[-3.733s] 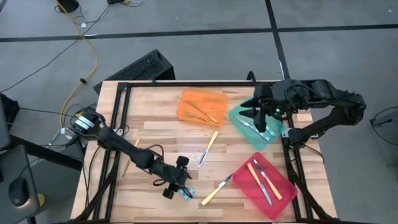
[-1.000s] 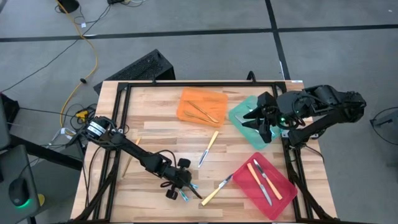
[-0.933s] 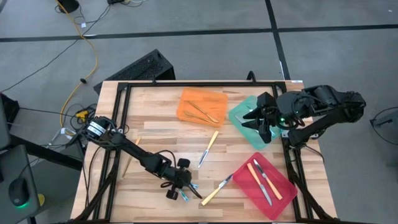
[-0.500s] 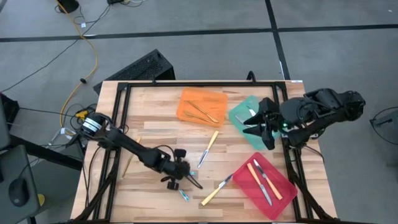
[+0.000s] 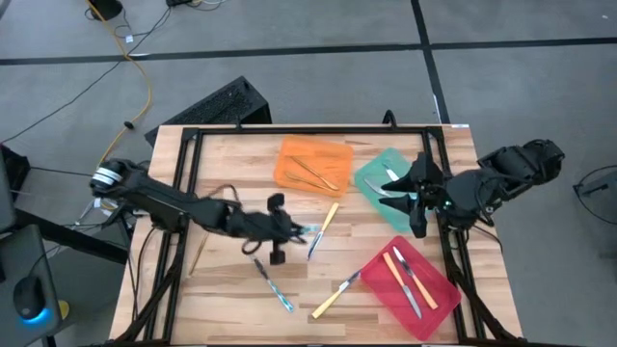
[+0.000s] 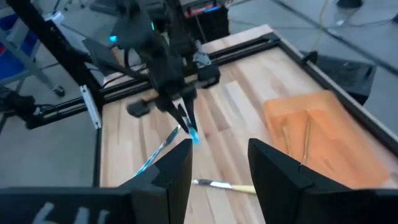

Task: Sort silverware by color (type)
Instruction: Put the top white patterned knife into the blue bin

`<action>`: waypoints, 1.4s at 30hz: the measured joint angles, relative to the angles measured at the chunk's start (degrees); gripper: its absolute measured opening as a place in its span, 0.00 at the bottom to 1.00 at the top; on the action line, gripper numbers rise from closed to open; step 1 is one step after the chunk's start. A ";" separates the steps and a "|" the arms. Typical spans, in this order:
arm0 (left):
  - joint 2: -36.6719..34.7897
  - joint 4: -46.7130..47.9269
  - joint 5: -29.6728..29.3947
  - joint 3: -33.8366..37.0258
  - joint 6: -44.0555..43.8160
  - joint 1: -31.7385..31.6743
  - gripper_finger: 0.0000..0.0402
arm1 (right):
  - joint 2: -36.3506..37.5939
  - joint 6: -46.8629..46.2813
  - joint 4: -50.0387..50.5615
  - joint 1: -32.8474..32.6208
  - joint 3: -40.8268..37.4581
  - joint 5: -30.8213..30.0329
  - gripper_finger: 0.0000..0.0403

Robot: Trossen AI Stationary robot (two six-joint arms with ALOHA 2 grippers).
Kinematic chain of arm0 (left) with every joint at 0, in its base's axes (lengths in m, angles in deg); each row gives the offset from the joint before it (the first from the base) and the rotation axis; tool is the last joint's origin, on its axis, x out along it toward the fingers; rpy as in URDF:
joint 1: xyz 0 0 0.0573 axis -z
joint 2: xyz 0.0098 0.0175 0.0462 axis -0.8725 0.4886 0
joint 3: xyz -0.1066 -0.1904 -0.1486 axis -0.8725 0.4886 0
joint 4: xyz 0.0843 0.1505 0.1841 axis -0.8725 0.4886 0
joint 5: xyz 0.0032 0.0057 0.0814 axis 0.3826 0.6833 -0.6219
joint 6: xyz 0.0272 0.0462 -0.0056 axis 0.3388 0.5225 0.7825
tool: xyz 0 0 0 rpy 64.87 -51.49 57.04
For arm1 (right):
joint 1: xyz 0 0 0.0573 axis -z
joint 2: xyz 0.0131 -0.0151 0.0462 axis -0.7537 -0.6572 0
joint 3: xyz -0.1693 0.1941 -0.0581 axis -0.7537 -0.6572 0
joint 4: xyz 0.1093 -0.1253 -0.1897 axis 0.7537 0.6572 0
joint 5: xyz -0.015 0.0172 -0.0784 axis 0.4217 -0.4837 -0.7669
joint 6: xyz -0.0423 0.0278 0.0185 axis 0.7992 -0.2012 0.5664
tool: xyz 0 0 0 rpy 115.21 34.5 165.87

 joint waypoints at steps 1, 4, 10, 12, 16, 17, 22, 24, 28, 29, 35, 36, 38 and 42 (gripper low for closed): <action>-1.65 -1.71 -0.27 0.00 0.33 -0.62 0.05 | -0.03 -0.27 0.00 -0.63 0.00 -1.34 0.44; -6.07 -7.35 -0.38 -0.06 0.52 -2.33 0.05 | -0.32 -0.57 -0.05 -2.32 -0.04 -5.60 0.44; -10.90 -23.65 -0.57 -0.11 4.69 -3.62 0.05 | -0.82 -1.12 -7.26 -3.67 -5.02 -14.66 0.44; -11.31 -29.38 0.19 -0.11 5.32 -3.91 0.05 | -1.38 1.54 -11.19 -2.78 -7.33 -16.03 0.44; -11.82 -37.98 4.28 -0.11 5.06 -5.16 0.05 | -2.55 8.45 -20.87 -0.29 -10.29 -14.01 0.44; -11.84 -39.93 5.15 -0.11 4.85 -5.46 0.05 | -2.72 10.44 -23.52 0.45 -10.62 -12.62 0.44; -11.84 -45.82 7.87 -0.11 4.58 -6.62 0.05 | -4.82 18.79 -35.06 4.78 -10.67 -1.75 0.44; -11.84 -47.62 8.75 -0.11 4.56 -7.01 0.05 | -5.93 20.19 -38.77 6.91 -10.67 3.08 0.44; -11.53 -48.73 10.73 -0.13 4.45 -7.73 0.05 | -8.77 20.62 -43.32 11.27 -10.67 10.36 0.47; -11.23 -49.27 10.73 -0.13 4.07 -7.74 0.05 | -9.66 20.62 -43.75 12.27 -10.67 12.05 0.49; -11.01 -52.11 10.95 -0.15 2.71 -7.74 0.05 | -13.82 20.81 -48.80 16.42 -10.71 19.87 0.59; -10.95 -52.54 11.03 -0.15 2.61 -7.74 0.05 | -14.20 21.43 -49.76 16.73 -10.70 20.25 0.59; -10.86 -53.51 11.10 -0.15 2.12 -7.76 0.05 | -14.69 22.35 -51.48 17.02 -10.69 20.66 0.59; -10.95 -53.85 11.09 -0.15 1.79 -7.76 0.05 | -16.32 25.02 -56.20 17.19 -10.51 20.98 0.59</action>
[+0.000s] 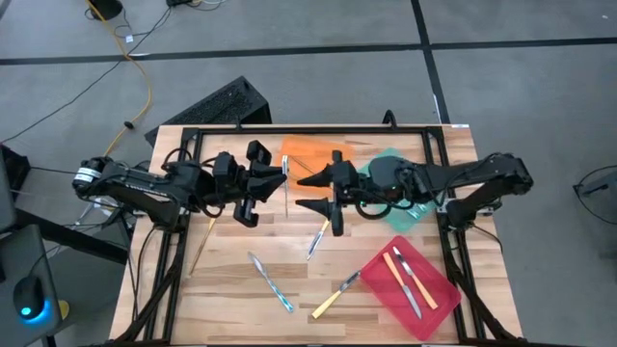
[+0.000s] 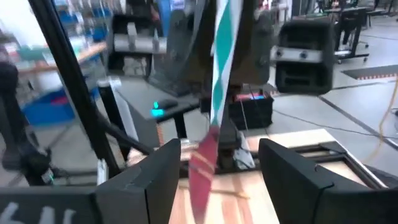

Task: Sort silverware by color (type)
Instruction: Put the top white patterned knife into the blue bin

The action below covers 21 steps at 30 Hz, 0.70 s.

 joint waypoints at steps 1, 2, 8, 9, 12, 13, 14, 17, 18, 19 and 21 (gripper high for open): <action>0.03 0.13 0.00 0.00 -0.41 0.00 0.05 | -0.14 0.84 -0.01 0.00 -0.16 0.13 0.59; 0.04 0.22 0.01 0.00 -0.97 0.00 0.05 | -0.27 1.29 -0.31 0.00 -0.24 0.75 0.59; 0.04 0.55 3.96 0.00 -3.18 -0.58 0.05 | -1.17 1.06 -1.84 1.08 -0.14 3.57 0.59; 0.04 0.81 4.58 0.00 -3.34 -0.72 0.05 | -1.17 1.03 -2.01 1.23 -0.17 4.01 0.59; 0.04 2.05 6.07 0.00 -3.75 -1.10 0.05 | -1.07 1.05 -3.27 1.62 -0.17 4.53 0.59; 0.17 2.03 6.85 0.00 -4.19 -1.39 0.05 | -1.06 1.05 -3.65 1.60 -0.17 4.91 0.59; 0.63 1.40 7.94 0.00 -4.57 -1.73 0.05 | -1.06 1.03 -3.85 1.60 -0.17 5.14 0.59; 1.44 0.06 10.48 0.00 -6.34 -2.65 0.05 | -1.08 1.03 -3.86 1.75 -0.17 5.95 0.59; 2.27 -1.30 10.54 0.00 -6.51 -2.98 0.05 | -1.06 1.03 -3.92 1.81 -0.17 6.00 0.59; 2.79 -2.05 10.60 -0.07 -6.74 -3.32 0.05 | -1.06 0.99 -3.97 1.85 -0.17 6.02 0.59; 3.27 -1.70 12.06 0.00 -7.46 -3.83 0.05 | -1.06 0.85 -3.97 1.87 -0.17 6.04 0.59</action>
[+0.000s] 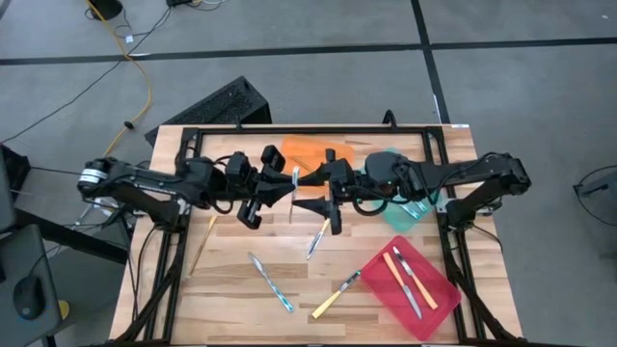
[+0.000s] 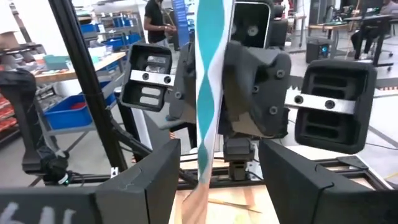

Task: Sort silverware by color (type)
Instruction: Put the top white patterned knife into the blue bin

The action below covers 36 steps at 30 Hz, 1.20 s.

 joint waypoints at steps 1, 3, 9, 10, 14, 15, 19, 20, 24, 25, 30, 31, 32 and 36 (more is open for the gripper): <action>0.73 -0.60 0.45 -0.04 -0.08 -0.25 0.05 | 0.00 -0.28 0.06 0.03 0.00 -0.02 0.59; 1.42 -1.41 0.68 -0.15 -0.73 -0.73 0.05 | 0.00 -0.89 0.24 -0.01 0.00 0.02 0.59; 3.37 -2.43 3.30 -1.53 -2.21 -1.74 0.05 | 0.00 -0.98 2.06 -0.03 0.00 0.07 0.59; 4.02 -2.73 4.06 -2.29 -2.36 -1.88 0.05 | 0.00 -0.98 2.54 -0.01 0.00 0.07 0.58; 5.28 -1.89 6.38 -4.03 -2.86 -1.88 0.05 | 0.00 -0.97 4.09 -0.03 0.02 -0.02 0.52; 5.46 -1.93 6.56 -4.05 -2.96 -1.95 0.05 | 0.00 -0.98 4.23 -0.04 0.02 -0.02 0.49; 6.12 -1.90 7.25 -3.93 -3.75 -2.34 0.05 | 0.00 -0.88 5.07 -0.06 0.02 -0.13 0.35; 6.12 -1.92 7.49 -3.93 -3.90 -2.36 0.05 | 0.00 -0.88 5.21 -0.06 0.02 -0.13 0.30; 6.15 -1.25 7.59 -3.92 -4.06 -2.36 0.05 | 0.00 -0.86 6.68 -0.11 0.04 -0.12 0.11; 6.15 -1.24 7.59 -3.88 -4.04 -2.40 0.05 | 0.00 -0.86 6.96 -0.12 0.05 -0.13 0.07; 6.15 -1.32 8.39 -3.87 -4.91 -3.46 0.05 | 0.08 -1.45 7.38 -0.25 0.11 -3.11 0.06; 6.15 -1.25 8.55 -3.87 -5.38 -3.66 0.05 | 0.08 -1.52 7.49 -0.27 0.11 -3.85 0.06; 6.15 -1.09 8.61 -3.87 -5.99 -3.90 0.06 | 0.09 -1.57 7.70 -0.27 0.11 -4.39 0.06; 6.15 -0.98 7.81 -3.87 -10.09 -4.95 0.12 | 0.63 -2.65 8.53 0.58 0.11 -5.03 0.06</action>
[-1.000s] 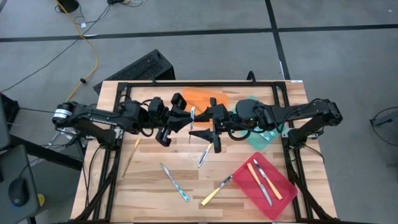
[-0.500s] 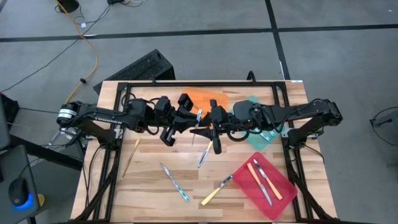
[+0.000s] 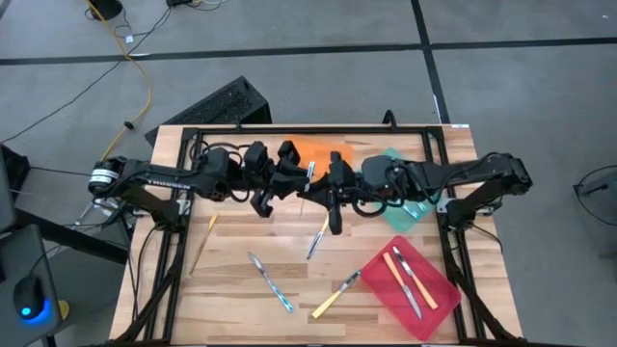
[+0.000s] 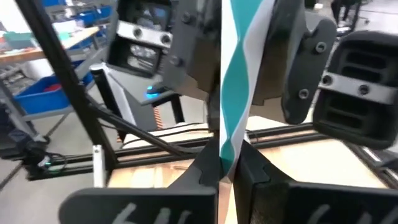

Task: Sort silverware by color (type)
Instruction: Put the top white patterned knife into the blue bin

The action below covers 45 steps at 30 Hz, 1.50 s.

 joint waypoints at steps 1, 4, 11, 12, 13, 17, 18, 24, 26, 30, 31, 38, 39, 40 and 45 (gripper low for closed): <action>-0.16 0.46 -0.34 0.00 -1.31 -0.23 0.15 | 0.02 -0.12 0.23 0.24 0.00 -0.11 0.06; -0.78 3.85 -0.33 -0.06 -2.54 -1.23 0.23 | 0.75 -0.96 4.64 0.52 0.84 -3.07 0.06; -3.24 14.88 -1.43 -0.04 -1.79 -3.17 0.40 | 2.21 -2.15 18.26 1.71 6.00 -11.48 0.06; -3.76 16.20 -1.31 -0.04 -1.91 -3.53 0.42 | 2.92 -2.85 20.05 2.14 6.61 -12.36 0.06; -4.37 17.53 -1.27 -0.04 -1.89 -3.89 0.43 | 3.76 -3.62 22.96 2.48 6.90 -13.71 0.06; -6.81 24.08 -1.62 -0.04 -0.61 -5.08 0.45 | 5.47 -7.69 30.46 4.65 7.51 -16.68 0.06; -7.40 25.50 -1.79 -0.04 -0.06 -5.29 0.45 | 5.92 -8.84 33.87 5.40 7.33 -16.79 0.06; -11.09 35.11 -1.92 -0.04 2.77 -5.90 0.45 | 7.39 -13.11 44.92 9.27 7.51 -18.28 0.06; -11.91 37.17 -2.00 -0.04 3.30 -5.91 0.44 | 7.43 -14.03 50.30 10.45 7.47 -18.08 0.06; -14.32 42.04 -2.31 -0.04 3.27 -5.91 0.44 | 6.92 -16.67 60.17 13.22 7.41 -17.86 0.06; -15.01 43.67 -2.33 -0.04 3.27 -5.91 0.44 | 6.91 -16.96 62.53 13.91 6.95 -18.07 0.06; -18.58 52.01 -6.07 -0.02 3.30 -5.15 0.44 | 6.86 -18.61 66.92 18.05 -1.60 -17.85 0.06; -18.94 52.85 -6.77 0.00 3.27 -4.94 0.44 | 6.95 -18.43 66.75 18.63 -3.34 -17.54 0.06; -19.12 53.18 -6.88 0.00 3.26 -4.72 0.44 | 6.97 -18.00 66.64 19.27 -5.19 -16.58 0.06; -20.59 53.42 -4.71 0.07 2.30 -4.11 0.44 | 7.01 -17.71 62.52 21.62 -13.91 -12.10 0.06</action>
